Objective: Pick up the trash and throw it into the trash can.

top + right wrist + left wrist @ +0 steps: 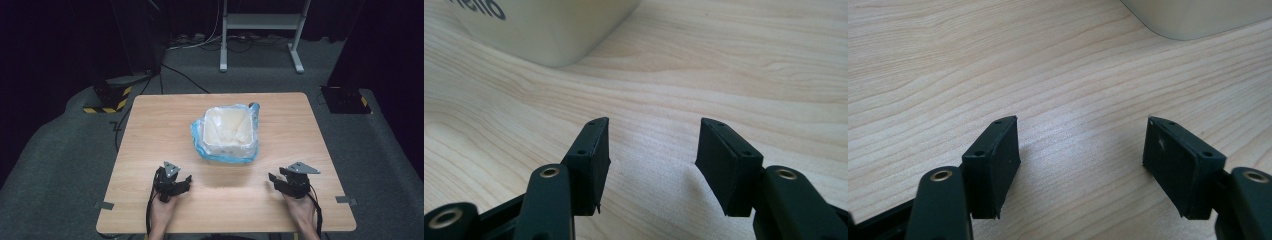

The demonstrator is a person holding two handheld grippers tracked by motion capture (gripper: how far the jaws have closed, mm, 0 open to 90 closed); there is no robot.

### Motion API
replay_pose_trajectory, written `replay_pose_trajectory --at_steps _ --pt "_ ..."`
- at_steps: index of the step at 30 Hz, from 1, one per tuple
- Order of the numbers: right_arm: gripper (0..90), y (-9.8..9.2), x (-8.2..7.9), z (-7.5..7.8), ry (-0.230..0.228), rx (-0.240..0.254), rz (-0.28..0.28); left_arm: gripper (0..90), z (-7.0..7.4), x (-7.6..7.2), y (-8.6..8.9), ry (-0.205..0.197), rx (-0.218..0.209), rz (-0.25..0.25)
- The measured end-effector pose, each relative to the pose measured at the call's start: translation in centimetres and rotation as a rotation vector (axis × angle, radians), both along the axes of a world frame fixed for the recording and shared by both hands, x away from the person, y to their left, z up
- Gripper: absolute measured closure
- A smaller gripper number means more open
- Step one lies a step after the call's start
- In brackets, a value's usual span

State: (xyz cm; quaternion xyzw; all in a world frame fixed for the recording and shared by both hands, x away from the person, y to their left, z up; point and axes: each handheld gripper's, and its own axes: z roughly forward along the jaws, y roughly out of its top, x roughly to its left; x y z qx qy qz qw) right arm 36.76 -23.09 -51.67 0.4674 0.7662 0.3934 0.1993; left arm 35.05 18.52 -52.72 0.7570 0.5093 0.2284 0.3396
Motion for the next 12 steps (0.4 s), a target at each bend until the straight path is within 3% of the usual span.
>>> replay_pose_trajectory --at_steps 4,6,7,12 --pt "44.5 0.07 0.13 -0.61 0.007 -0.033 -0.013 30.4 0.00 0.00 -0.01 0.000 0.000 0.000" --pt "40.7 0.44 0.24 -0.71 0.014 -0.096 -0.050 30.3 -0.01 -0.01 -0.02 0.000 -0.003 0.001" --pt "40.1 0.50 0.21 -0.71 0.009 -0.104 -0.055 30.3 -0.01 -0.01 -0.02 0.000 -0.002 0.001" --pt "38.1 0.41 0.29 -0.72 0.019 -0.095 -0.056 30.3 -0.03 -0.01 -0.04 -0.001 -0.005 0.003"
